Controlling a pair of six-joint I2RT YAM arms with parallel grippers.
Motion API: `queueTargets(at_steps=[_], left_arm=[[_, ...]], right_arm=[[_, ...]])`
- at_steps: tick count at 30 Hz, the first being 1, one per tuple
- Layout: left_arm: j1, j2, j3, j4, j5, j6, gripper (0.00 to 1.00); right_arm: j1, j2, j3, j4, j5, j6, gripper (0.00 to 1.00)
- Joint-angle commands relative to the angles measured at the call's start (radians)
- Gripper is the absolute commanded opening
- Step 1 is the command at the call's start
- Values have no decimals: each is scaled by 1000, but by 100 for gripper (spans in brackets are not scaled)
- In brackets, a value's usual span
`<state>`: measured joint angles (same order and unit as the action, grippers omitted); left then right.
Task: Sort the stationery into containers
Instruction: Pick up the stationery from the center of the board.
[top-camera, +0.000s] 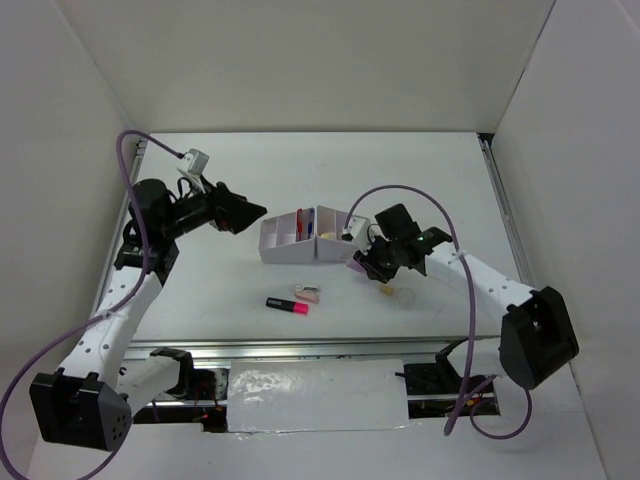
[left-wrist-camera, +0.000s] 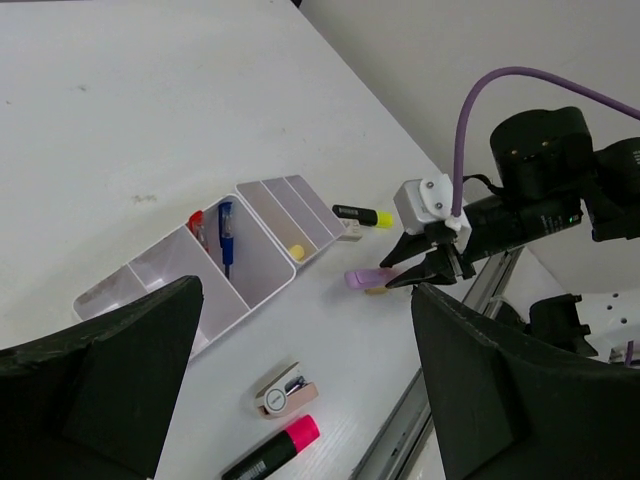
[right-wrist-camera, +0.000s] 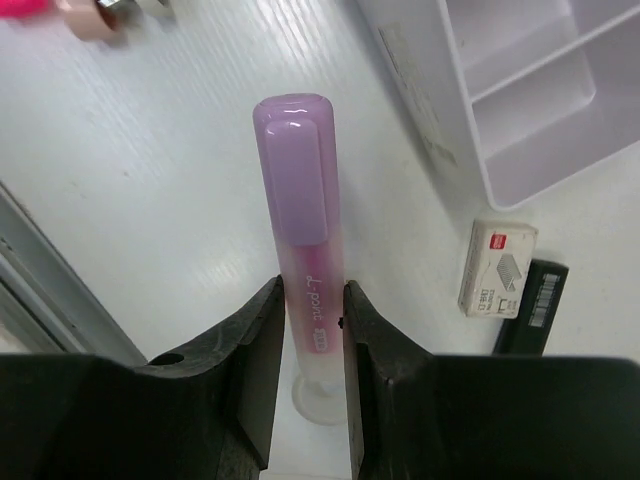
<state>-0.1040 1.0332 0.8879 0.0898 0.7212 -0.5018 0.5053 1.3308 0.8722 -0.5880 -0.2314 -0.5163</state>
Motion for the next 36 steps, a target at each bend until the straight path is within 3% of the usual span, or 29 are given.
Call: queueTargets(at_steps=[1, 8, 16, 36], left_arm=[[-23, -59, -7, 39, 23, 23, 97], [-192, -67, 0, -25, -38, -19, 88], [-388, 30, 46, -87, -144, -133, 87], [-453, 185, 95, -32, -210, -221, 77]], right_arm=[[25, -83, 42, 22, -59, 11, 0], [108, -191, 128, 134, 7, 186, 0], [202, -199, 192, 192, 127, 205, 0], [308, -222, 202, 206, 172, 162, 0]])
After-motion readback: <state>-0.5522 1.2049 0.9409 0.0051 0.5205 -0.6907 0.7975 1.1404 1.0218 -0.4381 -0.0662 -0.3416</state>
